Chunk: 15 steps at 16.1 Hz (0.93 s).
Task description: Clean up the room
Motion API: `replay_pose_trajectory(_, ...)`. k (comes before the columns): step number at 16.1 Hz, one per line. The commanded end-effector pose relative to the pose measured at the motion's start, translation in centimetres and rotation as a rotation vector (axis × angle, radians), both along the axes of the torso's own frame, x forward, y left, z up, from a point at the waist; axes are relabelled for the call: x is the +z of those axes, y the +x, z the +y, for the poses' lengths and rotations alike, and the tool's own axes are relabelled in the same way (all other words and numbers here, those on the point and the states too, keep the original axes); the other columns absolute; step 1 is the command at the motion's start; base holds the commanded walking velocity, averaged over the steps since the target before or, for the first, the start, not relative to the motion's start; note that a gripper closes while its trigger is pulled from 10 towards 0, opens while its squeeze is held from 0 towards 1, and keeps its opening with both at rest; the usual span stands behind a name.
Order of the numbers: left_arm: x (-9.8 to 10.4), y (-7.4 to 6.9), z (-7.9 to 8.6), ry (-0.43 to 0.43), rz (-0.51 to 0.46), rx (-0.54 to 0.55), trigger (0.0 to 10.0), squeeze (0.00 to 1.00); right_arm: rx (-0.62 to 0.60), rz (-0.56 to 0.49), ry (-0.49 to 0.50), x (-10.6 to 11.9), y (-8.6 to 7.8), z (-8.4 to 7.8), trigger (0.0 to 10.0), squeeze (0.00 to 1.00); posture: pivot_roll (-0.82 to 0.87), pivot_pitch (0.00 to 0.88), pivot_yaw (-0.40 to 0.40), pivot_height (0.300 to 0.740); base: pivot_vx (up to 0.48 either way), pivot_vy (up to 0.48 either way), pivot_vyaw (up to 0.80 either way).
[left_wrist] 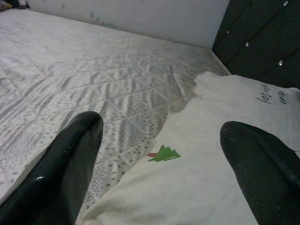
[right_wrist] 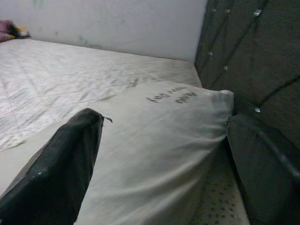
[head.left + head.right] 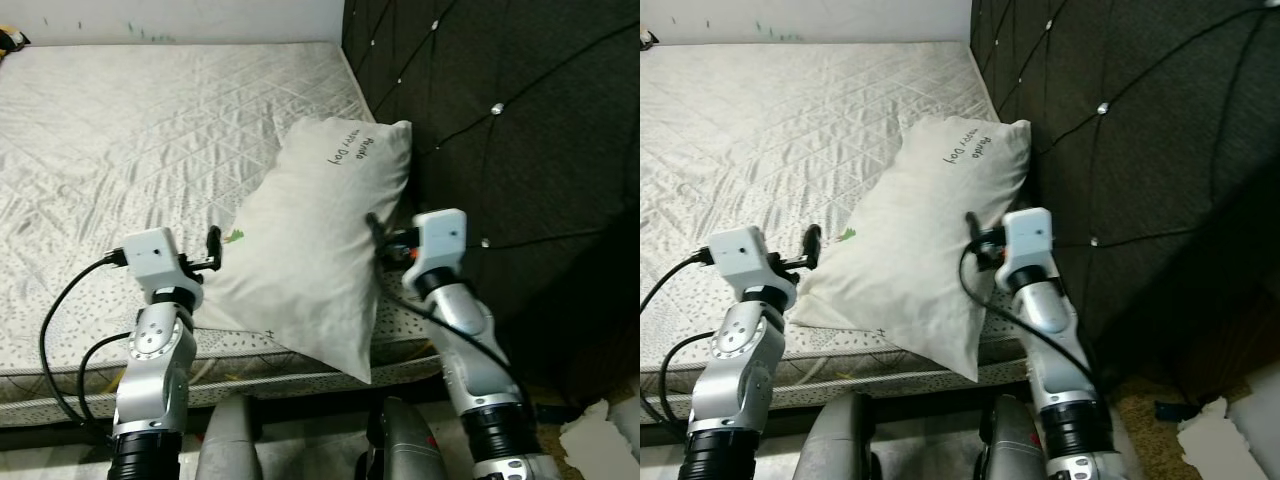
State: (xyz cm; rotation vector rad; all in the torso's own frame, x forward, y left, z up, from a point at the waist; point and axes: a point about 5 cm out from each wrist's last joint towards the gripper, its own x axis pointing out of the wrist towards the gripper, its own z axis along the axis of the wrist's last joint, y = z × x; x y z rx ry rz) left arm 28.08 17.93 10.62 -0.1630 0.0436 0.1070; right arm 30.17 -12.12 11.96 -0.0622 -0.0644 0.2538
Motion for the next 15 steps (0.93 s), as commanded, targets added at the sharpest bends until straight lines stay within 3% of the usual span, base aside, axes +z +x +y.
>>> replay_pose_trajectory(1, -0.2, -0.1, 0.1, 0.011, 0.019, 0.011, 10.0, 0.00, 0.021, 0.011, -0.038, 0.0, 0.2, 0.1, 10.0, 0.00, 0.05, 0.024, -0.015, 0.631, 0.000, 0.000, 0.76)
replay_pose_trajectory(3, -0.2, -0.1, 0.1, 0.024, 0.034, 0.019, 10.0, 0.00, 0.066, 0.036, -0.032, -0.2, 0.4, 0.4, 10.0, 0.00, 0.05, 0.025, -0.015, 0.631, 0.000, 0.000, 0.75)
replay_pose_trajectory(5, -0.5, -0.2, -0.1, 0.055, 0.100, 0.019, 10.0, 0.00, 0.136, 0.164, -0.081, -1.3, 0.9, 0.0, 10.0, 0.00, 0.05, 0.040, -0.014, 0.631, 0.000, 0.000, 0.00)
replay_pose_trajectory(7, -0.5, -1.2, 0.1, 0.060, 0.134, 0.000, 10.0, 0.00, 0.148, 0.262, -0.200, -2.6, 1.7, -1.7, 10.0, 0.00, 0.08, 0.060, -0.016, 0.631, 0.000, 0.000, 0.00)
replay_pose_trajectory(10, -1.0, -2.3, 1.0, 0.078, 0.172, 0.017, 10.0, 0.00, 0.130, 0.381, -0.235, -3.9, 2.1, -2.5, 10.0, 0.00, 0.10, 0.071, -0.013, 0.631, 0.000, 0.000, 0.00)
replay_pose_trajectory(12, -1.2, -3.1, 1.5, 0.093, 0.199, 0.023, 10.0, 0.00, 0.120, 0.500, -0.219, -5.1, 1.9, -2.4, 10.0, 0.00, 0.13, 0.086, -0.007, 0.631, 0.000, 0.000, 0.00)
replay_pose_trajectory(15, -1.1, -4.0, 1.6, 0.115, 0.218, 0.016, 10.0, 0.00, 0.082, 0.635, -0.087, -5.9, 1.6, -2.2, 10.0, 0.00, 0.16, 0.099, -0.003, 0.631, 0.000, 0.000, 0.00)
